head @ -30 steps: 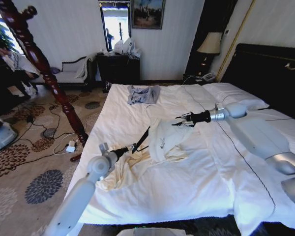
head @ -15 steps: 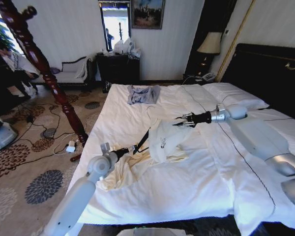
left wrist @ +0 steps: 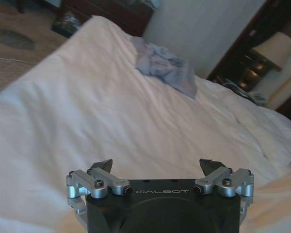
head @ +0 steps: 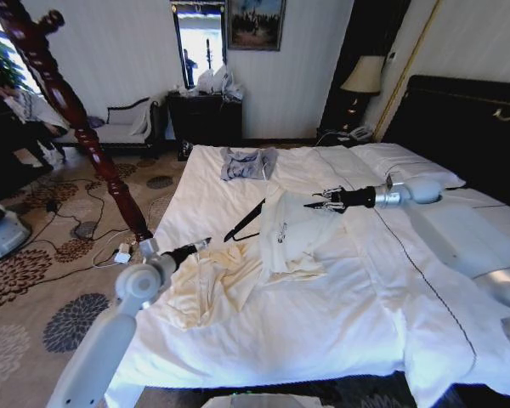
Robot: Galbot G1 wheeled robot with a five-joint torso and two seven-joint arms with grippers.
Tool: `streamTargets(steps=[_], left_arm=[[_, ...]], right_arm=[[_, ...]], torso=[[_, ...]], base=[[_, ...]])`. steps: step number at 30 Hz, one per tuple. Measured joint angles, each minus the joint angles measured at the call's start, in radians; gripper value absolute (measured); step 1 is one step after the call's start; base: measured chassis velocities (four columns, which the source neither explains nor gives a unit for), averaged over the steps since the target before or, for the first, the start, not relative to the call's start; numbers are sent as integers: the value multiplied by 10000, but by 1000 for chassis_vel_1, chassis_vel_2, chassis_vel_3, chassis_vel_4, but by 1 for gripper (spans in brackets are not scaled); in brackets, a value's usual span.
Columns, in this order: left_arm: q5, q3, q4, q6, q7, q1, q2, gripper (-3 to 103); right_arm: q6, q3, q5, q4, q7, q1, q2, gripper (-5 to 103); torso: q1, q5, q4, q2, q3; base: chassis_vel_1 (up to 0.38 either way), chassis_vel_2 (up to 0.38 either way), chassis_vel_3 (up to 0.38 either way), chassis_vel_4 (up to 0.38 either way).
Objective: Pick up the clothes from the bed and hang them on the clothes hanger.
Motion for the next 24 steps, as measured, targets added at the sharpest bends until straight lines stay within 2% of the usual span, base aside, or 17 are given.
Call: streamTargets(steps=[2, 6, 7, 11, 12, 15, 16, 17, 20, 22, 24], left_arm=[[0, -110, -18, 4, -11, 127, 0, 100], [154, -152, -262, 41, -2, 553, 23, 100], [154, -152, -262, 41, -2, 553, 23, 100], [326, -28, -485, 53, -10, 818, -61, 100], [326, -28, -485, 53, -10, 818, -61, 100], [525, -5, -622, 60, -10, 1091, -120, 100], [604, -2, -669, 60, -9, 1177, -129, 100], [604, -2, -669, 60, -9, 1177, -129, 100], [709, -15, -821, 72, -32, 1391, -119, 100], [717, -58, -889, 76, -45, 1479, -108, 100], [724, -181, -1042, 93, -66, 1695, -73, 100]], right_arm=[[-34, 91, 337, 87, 266, -52, -94, 23], [-63, 567, 1152, 408, 1485, -302, -469, 23], [-63, 567, 1152, 408, 1485, -302, -469, 23], [42, 1418, 1547, 622, 2599, -807, -759, 23], [42, 1418, 1547, 622, 2599, -807, -759, 23], [175, 2388, 1783, 886, 3205, -1583, -783, 23], [245, 2893, 1792, 991, 3324, -2036, -738, 23], [245, 2893, 1792, 991, 3324, -2036, -738, 23], [460, 4050, 1534, 1118, 3394, -3366, -325, 23], [507, 4244, 1384, 1117, 3394, -3609, -128, 23], [619, 4554, 867, 1124, 3392, -4037, 419, 23]], torso=[[0, 0, 3, 0, 0], [-1, 0, 2, 1, 0], [-1, 0, 2, 1, 0], [-1, 1, -3, 0, -1], [-1, 1, -3, 0, -1], [-1, 0, 2, 0, -1], [-1, -2, 5, 1, -1], [-1, -2, 5, 1, -1], [-2, 5, -7, 1, -2], [-2, 7, -8, 0, -1], [-1, 4, 6, 0, 0]], base=[[0, 0, 0, 0], [0, 0, 0, 0], [0, 0, 0, 0], [0, 0, 0, 0], [0, 0, 0, 0], [0, 0, 0, 0], [0, 0, 0, 0], [0, 0, 0, 0], [0, 0, 0, 0], [0, 0, 0, 0], [0, 0, 0, 0]])
